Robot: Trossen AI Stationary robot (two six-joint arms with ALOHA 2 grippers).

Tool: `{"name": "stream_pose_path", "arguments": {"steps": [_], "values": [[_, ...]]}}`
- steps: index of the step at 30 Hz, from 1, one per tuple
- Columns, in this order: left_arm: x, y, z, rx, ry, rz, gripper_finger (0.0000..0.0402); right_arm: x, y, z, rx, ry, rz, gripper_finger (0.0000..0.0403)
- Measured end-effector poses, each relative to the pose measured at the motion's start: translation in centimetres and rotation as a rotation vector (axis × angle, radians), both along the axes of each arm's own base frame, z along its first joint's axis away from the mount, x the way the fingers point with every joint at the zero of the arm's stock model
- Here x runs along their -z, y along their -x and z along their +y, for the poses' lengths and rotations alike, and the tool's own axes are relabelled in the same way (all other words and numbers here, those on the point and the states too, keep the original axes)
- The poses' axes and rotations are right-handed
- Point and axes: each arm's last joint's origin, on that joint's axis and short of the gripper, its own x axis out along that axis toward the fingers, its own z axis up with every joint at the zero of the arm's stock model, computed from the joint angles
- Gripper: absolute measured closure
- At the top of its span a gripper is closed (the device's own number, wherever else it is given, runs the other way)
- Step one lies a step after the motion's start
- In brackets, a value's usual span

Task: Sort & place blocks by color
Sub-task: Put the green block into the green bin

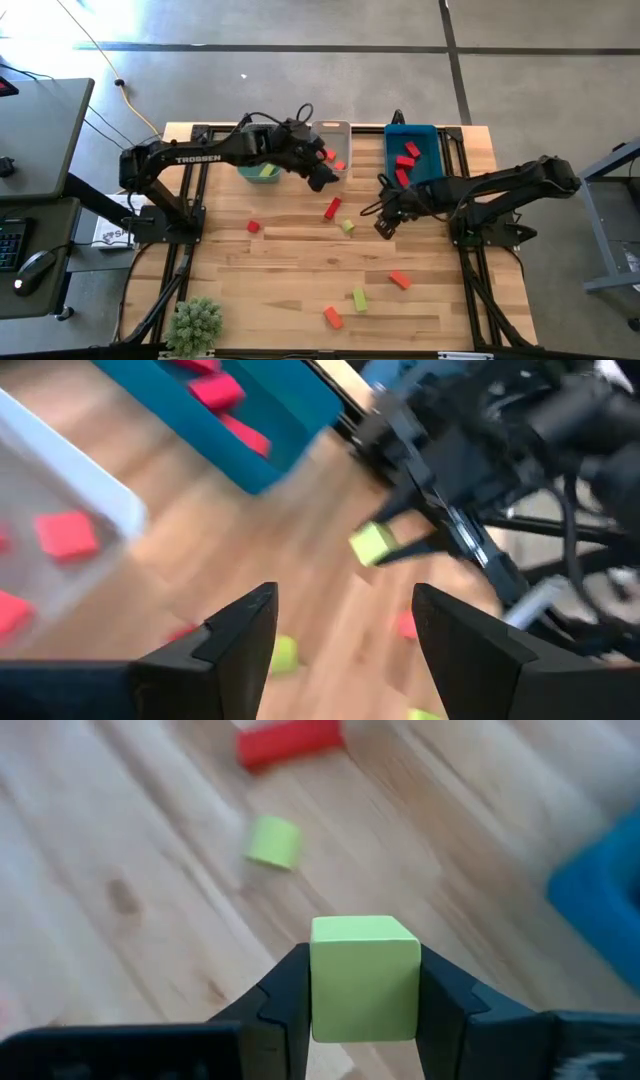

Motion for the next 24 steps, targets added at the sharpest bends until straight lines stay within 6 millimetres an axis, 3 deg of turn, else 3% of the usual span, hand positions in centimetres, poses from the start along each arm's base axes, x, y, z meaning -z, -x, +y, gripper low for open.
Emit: {"name": "stream_pose_path", "arguments": {"steps": [8,16,24], "values": [[-0.1,-1.1,-3.2,0.036,0.129,-0.021,0.0179,-4.7,-1.2,0.3,-0.265,0.124,-0.121,0.0297],[-0.9,-2.1,-5.6,0.114,0.27,-0.104,0.0179,-9.7,-1.7,2.3,-0.58,0.182,-0.275,0.0297],[-2.5,-3.1,-7.5,0.161,0.346,-0.264,0.0179,-12.5,-1.3,4.5,-0.8,0.293,-0.366,0.0297]]}}
